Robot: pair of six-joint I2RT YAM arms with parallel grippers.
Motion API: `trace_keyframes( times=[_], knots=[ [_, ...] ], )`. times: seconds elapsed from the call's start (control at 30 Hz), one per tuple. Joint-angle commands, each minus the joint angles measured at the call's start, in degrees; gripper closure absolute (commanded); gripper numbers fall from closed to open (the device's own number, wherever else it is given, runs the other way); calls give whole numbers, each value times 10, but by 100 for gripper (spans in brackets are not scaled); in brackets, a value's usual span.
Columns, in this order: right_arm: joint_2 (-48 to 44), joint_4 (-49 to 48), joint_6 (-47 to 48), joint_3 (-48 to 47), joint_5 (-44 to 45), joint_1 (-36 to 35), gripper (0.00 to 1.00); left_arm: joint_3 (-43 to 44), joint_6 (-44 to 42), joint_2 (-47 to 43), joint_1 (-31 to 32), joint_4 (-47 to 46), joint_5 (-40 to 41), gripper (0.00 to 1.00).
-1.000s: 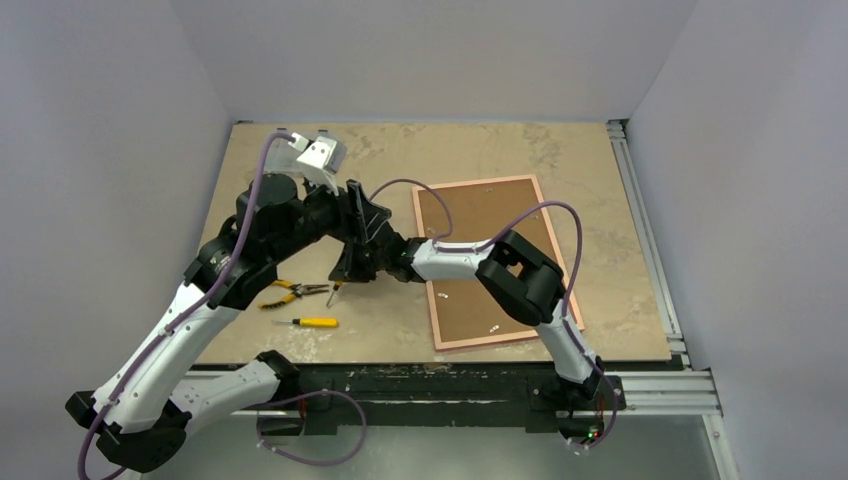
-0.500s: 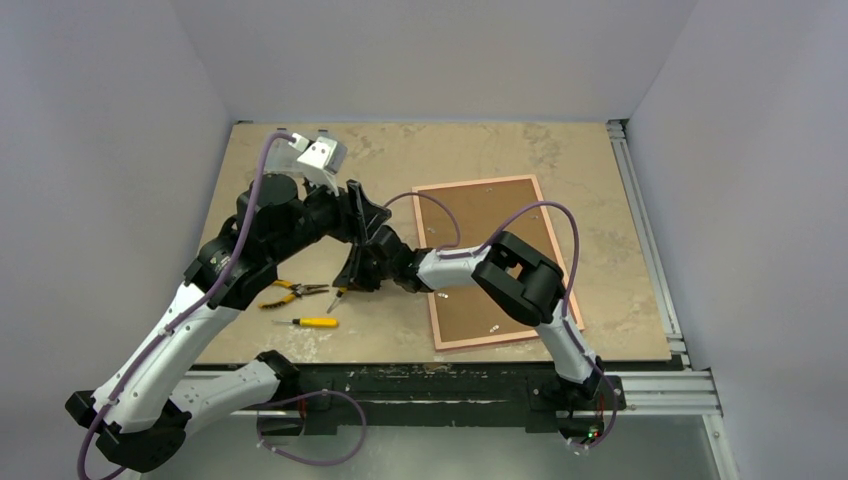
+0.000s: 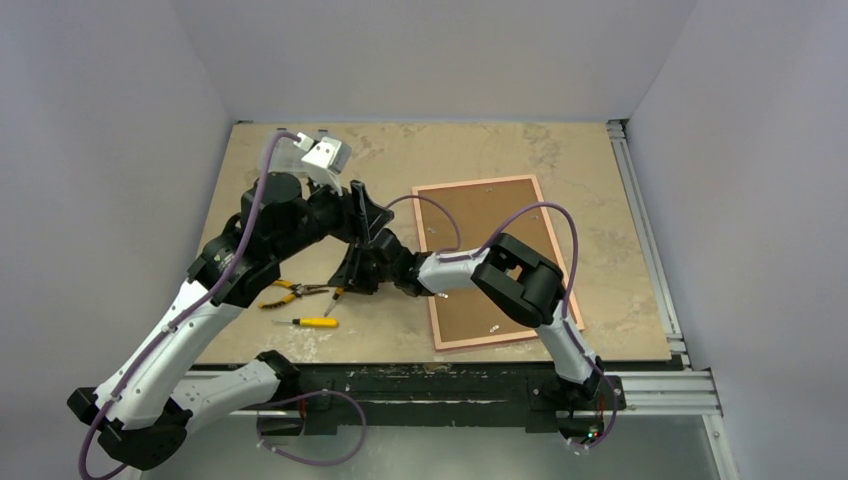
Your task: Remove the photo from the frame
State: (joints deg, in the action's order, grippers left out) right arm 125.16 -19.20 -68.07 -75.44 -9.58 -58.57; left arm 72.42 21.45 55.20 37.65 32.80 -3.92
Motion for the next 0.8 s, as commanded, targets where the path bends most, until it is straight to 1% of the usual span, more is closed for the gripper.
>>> trace_keyframes(
  times=[0.0, 0.3, 0.43, 0.6, 0.7, 0.77],
  knots=[
    [-32, 9, 0, 18, 22, -8, 58, 9, 0, 0, 3, -10, -7, 44],
    [-67, 27, 28, 37, 39, -12, 52, 9, 0, 0, 2, -10, -6, 44],
    [-126, 46, 80, 58, 49, -12, 46, 9, -1, -2, 2, -8, 3, 44],
    [-241, 143, 168, 112, 105, -14, 40, 6, 2, 1, 1, -9, 12, 43],
    [-320, 242, 196, 163, 174, -18, 39, 2, 9, 5, -1, -12, 22, 43],
    [-372, 312, 196, 196, 228, -25, 38, -4, 31, 9, -9, -15, 36, 41]
  ],
)
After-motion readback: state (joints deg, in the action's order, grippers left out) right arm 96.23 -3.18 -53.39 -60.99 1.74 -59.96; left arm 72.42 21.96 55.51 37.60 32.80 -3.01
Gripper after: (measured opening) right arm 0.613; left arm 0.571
